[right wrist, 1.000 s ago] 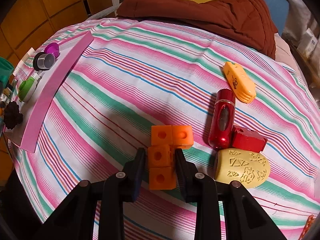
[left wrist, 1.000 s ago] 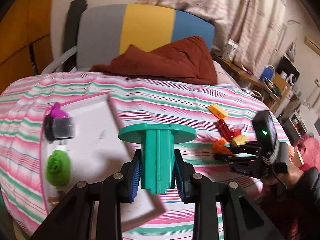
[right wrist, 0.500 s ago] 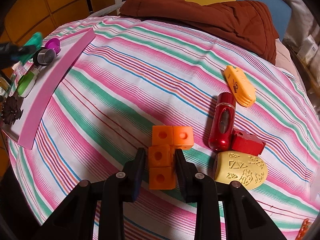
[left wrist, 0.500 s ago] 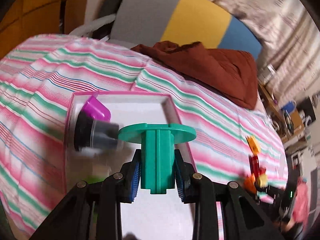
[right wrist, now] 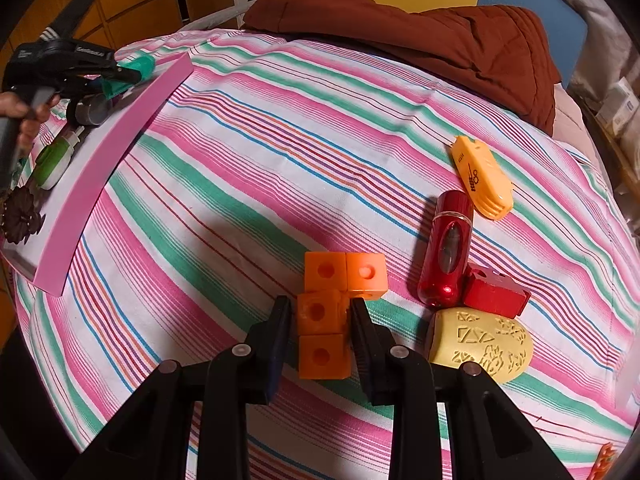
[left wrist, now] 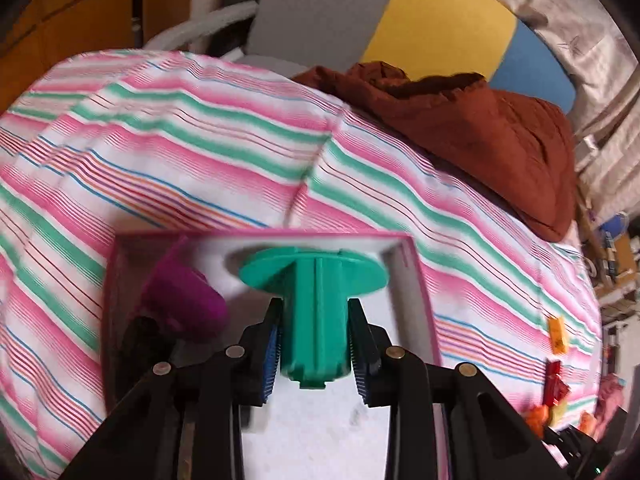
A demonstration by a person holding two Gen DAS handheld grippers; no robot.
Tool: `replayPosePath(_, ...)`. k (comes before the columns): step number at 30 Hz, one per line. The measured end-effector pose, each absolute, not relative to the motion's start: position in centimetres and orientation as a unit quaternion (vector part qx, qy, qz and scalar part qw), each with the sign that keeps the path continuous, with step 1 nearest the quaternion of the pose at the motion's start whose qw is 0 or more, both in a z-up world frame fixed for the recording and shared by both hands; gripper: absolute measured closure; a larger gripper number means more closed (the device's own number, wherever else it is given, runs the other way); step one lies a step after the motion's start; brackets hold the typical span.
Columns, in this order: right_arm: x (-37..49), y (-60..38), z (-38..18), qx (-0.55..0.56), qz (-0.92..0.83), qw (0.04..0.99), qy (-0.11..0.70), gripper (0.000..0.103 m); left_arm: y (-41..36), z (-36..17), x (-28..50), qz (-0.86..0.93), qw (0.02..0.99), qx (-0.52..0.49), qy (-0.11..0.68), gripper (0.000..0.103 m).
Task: Organize rigid objects
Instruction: 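Carry the teal spool into the tray with the left gripper and lower it, then open the left gripper to release the teal spool and withdraw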
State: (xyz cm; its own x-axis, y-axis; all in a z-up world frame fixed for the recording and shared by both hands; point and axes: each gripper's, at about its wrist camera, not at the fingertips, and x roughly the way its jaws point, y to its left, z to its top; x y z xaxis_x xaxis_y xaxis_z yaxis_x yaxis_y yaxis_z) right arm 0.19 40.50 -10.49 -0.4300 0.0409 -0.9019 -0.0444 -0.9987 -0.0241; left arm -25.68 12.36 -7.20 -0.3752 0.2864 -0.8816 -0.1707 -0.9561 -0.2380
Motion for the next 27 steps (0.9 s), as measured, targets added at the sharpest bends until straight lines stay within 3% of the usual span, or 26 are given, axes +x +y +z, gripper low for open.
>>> replayPosePath(9, 0.1, 40.4, -10.5, -0.533, 0.845, 0.026, 0.003, 0.072, 12.0, -5.6, -24.1, 0.837, 0.140, -0.529, -0.026, 0.065)
replayPosePath(18, 0.0, 40.1, -10.5, -0.530, 0.847, 0.027, 0.000, 0.072, 13.1, -0.1, -15.6, 0.883, 0.188, -0.425, 0.060, 0.064)
replayPosePath(27, 0.4, 40.3, -10.5, -0.528, 0.849, 0.028, 0.011, 0.072, 12.2, 1.3, -8.6, 0.898, 0.208, -0.385, 0.056, 0.064)
